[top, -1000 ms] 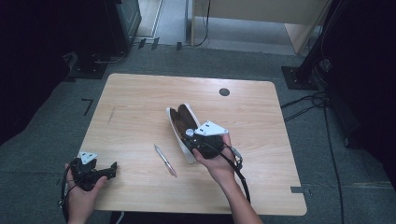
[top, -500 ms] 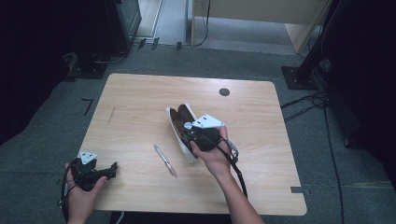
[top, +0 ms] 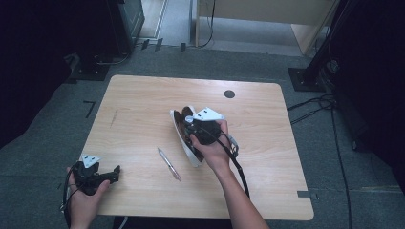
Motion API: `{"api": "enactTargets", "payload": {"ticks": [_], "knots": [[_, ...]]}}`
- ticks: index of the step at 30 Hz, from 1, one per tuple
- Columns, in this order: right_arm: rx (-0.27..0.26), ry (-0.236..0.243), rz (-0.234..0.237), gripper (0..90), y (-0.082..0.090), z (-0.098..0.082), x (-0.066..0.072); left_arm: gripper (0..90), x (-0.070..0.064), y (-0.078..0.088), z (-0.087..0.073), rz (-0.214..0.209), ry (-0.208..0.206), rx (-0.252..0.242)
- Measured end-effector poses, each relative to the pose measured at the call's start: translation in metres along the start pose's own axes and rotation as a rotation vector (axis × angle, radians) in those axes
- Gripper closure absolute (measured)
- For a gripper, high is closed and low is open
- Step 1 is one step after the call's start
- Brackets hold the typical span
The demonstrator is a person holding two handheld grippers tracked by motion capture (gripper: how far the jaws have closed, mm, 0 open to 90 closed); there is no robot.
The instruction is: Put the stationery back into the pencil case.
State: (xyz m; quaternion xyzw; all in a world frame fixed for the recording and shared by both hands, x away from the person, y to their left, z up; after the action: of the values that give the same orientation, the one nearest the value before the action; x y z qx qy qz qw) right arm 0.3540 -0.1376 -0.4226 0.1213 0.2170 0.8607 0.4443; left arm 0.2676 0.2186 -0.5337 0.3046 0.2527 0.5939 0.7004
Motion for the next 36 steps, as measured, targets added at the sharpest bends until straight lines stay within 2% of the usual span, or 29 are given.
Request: {"api": "enactTargets", "payload": {"ticks": [2,6,9,12,17,21,23,25,36], "knots": [[0.005,0.008,-0.001,66.4,-0.002,0.000,0.001,0.0,0.000,0.000,0.000,0.000,0.000,0.000],[0.049,0.049,0.001,66.4,-0.010,-0.008,0.005,0.0,0.000,0.000,0.000,0.001,-0.001,0.000],[0.051,0.042,0.005,66.3,-0.010,-0.011,0.006,0.0,0.000,0.000,0.000,0.000,-0.001,0.000],[0.055,0.034,0.016,66.2,-0.005,-0.013,0.003,0.0,0.000,0.000,0.000,0.000,-0.001,0.001],[0.066,0.055,0.018,66.2,0.005,-0.017,0.004,0.0,0.000,0.000,0.000,0.000,0.000,0.000],[0.119,0.088,0.021,66.1,0.010,-0.027,0.006,0.0,0.000,0.000,0.000,0.000,0.003,-0.002],[0.142,0.082,0.030,66.1,0.011,-0.032,0.007,0.0,0.000,0.000,0.000,0.000,-0.001,0.001],[0.141,0.069,0.035,66.0,0.013,-0.034,0.006,0.0,0.000,0.000,0.000,0.000,-0.001,0.001],[0.161,0.062,0.011,66.0,0.003,-0.029,0.006,0.0,0.000,0.000,0.000,-0.004,-0.004,0.001]]}}
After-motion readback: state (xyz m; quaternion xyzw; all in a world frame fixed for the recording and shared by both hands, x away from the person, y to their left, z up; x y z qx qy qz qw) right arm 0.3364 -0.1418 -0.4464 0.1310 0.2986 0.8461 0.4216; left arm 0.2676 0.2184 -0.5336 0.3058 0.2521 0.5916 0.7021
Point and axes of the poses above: each handheld gripper's, and its own axes: y roughly backward along the jaws, z roughly out of its top, x roughly to its left, the point moved 2 cm from there along -y, roughly forward along the jaws
